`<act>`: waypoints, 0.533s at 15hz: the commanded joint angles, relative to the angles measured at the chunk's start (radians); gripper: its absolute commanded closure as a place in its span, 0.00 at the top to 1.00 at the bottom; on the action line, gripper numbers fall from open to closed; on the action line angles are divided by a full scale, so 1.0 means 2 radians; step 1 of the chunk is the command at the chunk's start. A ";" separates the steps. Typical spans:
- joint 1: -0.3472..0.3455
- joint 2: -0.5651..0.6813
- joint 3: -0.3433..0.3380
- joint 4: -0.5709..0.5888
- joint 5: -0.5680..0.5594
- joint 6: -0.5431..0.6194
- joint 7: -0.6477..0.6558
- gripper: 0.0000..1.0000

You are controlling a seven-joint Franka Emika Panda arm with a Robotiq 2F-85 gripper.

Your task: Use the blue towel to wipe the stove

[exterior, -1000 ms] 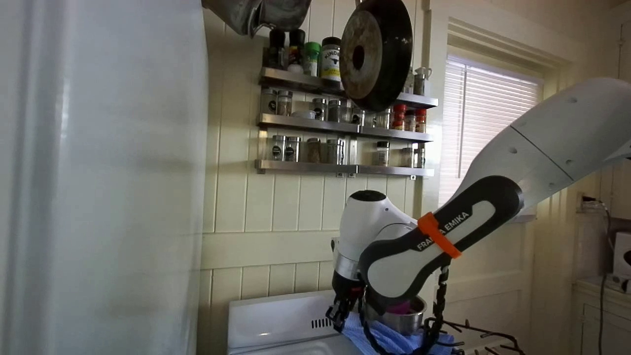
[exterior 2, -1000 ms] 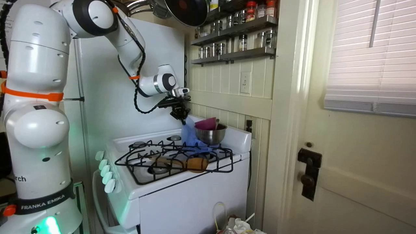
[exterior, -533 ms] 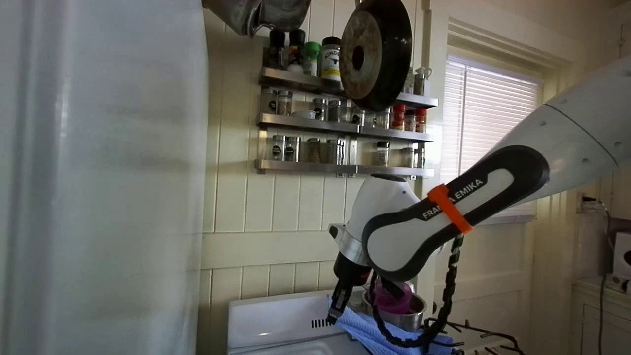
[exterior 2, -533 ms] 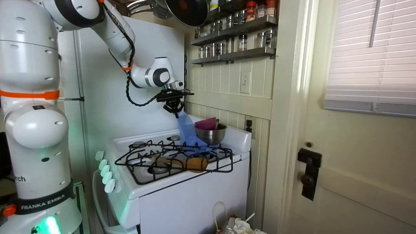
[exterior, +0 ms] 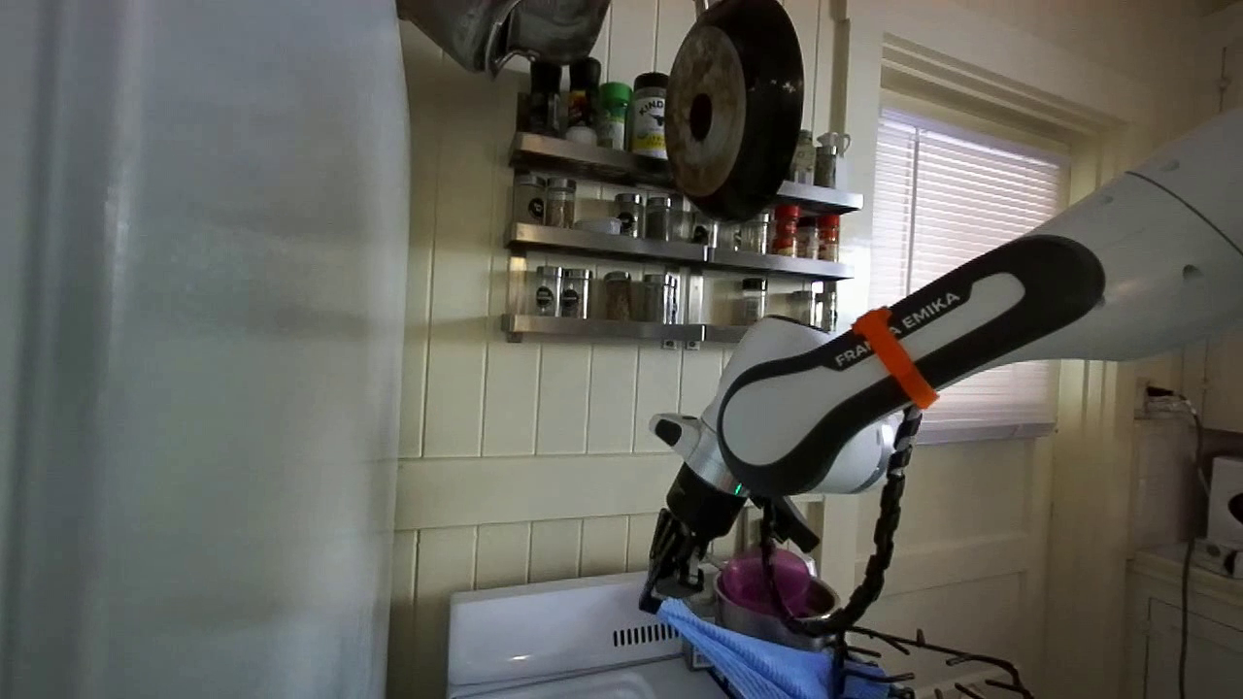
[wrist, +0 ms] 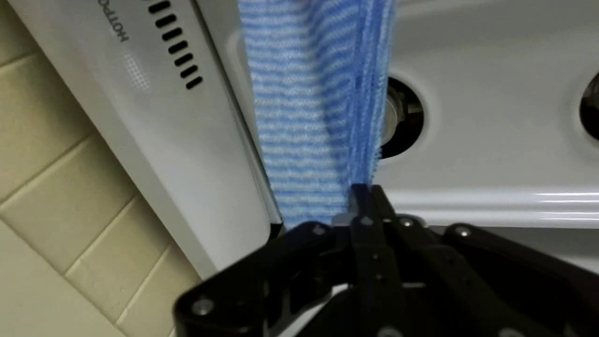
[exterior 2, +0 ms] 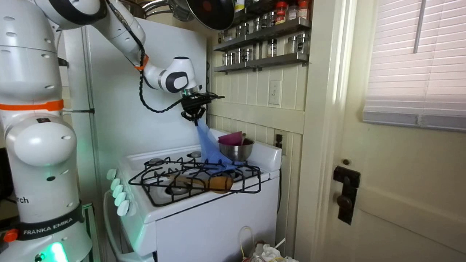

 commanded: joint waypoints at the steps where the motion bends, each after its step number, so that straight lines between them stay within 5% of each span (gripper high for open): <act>1: 0.019 -0.022 -0.003 0.004 0.061 -0.011 -0.102 0.00; 8: 0.044 -0.036 -0.005 0.025 0.100 -0.009 -0.196 0.00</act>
